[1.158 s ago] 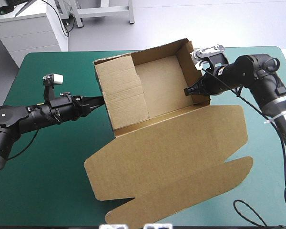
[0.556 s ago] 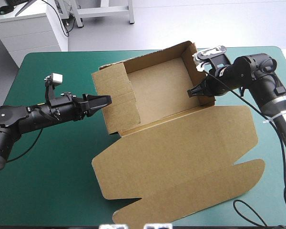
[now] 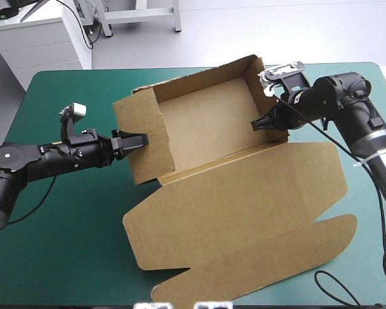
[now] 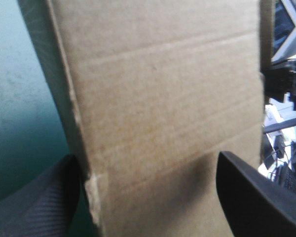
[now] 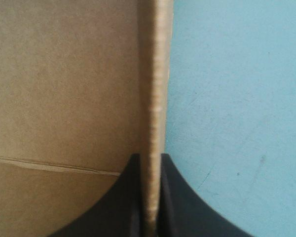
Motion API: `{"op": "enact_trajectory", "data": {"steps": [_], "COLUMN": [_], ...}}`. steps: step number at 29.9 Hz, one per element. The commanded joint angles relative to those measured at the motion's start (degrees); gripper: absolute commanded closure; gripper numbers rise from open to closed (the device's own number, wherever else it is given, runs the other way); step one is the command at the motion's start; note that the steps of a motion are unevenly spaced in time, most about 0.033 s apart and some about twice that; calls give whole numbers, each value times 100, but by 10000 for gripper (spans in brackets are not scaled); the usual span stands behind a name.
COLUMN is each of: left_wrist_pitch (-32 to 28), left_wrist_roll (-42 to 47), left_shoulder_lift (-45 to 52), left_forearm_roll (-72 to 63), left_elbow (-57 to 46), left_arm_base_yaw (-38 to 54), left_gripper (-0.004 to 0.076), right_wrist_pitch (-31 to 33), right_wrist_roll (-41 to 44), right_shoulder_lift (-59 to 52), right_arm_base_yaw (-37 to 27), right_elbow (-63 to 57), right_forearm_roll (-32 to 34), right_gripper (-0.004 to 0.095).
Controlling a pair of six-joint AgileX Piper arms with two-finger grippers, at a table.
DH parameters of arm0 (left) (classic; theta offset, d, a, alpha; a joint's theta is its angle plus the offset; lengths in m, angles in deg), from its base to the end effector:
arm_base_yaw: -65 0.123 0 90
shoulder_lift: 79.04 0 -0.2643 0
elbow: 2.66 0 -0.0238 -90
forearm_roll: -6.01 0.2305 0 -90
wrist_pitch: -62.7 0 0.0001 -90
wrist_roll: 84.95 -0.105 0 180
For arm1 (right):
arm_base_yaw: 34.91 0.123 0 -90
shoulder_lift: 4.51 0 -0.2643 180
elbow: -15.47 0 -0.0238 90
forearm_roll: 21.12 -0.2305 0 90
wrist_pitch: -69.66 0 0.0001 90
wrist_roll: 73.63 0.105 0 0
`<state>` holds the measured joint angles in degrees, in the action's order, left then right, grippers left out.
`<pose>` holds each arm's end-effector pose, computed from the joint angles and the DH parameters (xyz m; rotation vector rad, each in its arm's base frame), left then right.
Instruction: Fold the box
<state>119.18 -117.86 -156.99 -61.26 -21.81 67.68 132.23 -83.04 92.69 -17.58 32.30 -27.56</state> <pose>0.2333 -0.0700 0.3359 0.0670 2.1673 -1.1361 0.3019 0.1052 0.3640 -0.5551 2.4347 0.2038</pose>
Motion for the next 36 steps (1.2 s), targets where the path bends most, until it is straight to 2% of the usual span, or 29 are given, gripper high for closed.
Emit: {"op": "enact_trajectory", "data": {"steps": [1, 7, 11, 15, 21, 30, 36], "left_wrist_pitch": [-280, -1129, -1648, -1770, -1888, -1917, -1930], "left_wrist_roll": [629, 1482, 2767, 4256, 5576, 5858, 5871], "left_shoulder_lift": [145, 145, 145, 145, 76, -621, -687], "left_forearm_roll": [188, 873, 2363, 3921, 4945, 5071, 5071], "left_elbow": [190, 231, 550, 954, 1089, 1089, 1104], "left_arm_base_yaw": [-183, -1051, -1695, -2323, -2740, -2748, -2748], "left_gripper": [176, 176, 176, 176, 176, 176, 176], "right_wrist_pitch": [-441, -555, -542, -569, -581, -706, -683], "right_wrist_roll": [94, 302, 331, 372, 394, 504, 541], "right_shoulder_lift": [-220, -220, -220, -220, -220, -220, -220], "right_arm_base_yaw": [142, 261, 261, 282, 355, 681, 704], "right_elbow": [178, 212, 235, 235, 235, 235, 235], "right_forearm_roll": [-71, 282, 377, 377, 352, 442, 500], "right_gripper": [920, 920, 920, 920, 920, 920, 920]}}
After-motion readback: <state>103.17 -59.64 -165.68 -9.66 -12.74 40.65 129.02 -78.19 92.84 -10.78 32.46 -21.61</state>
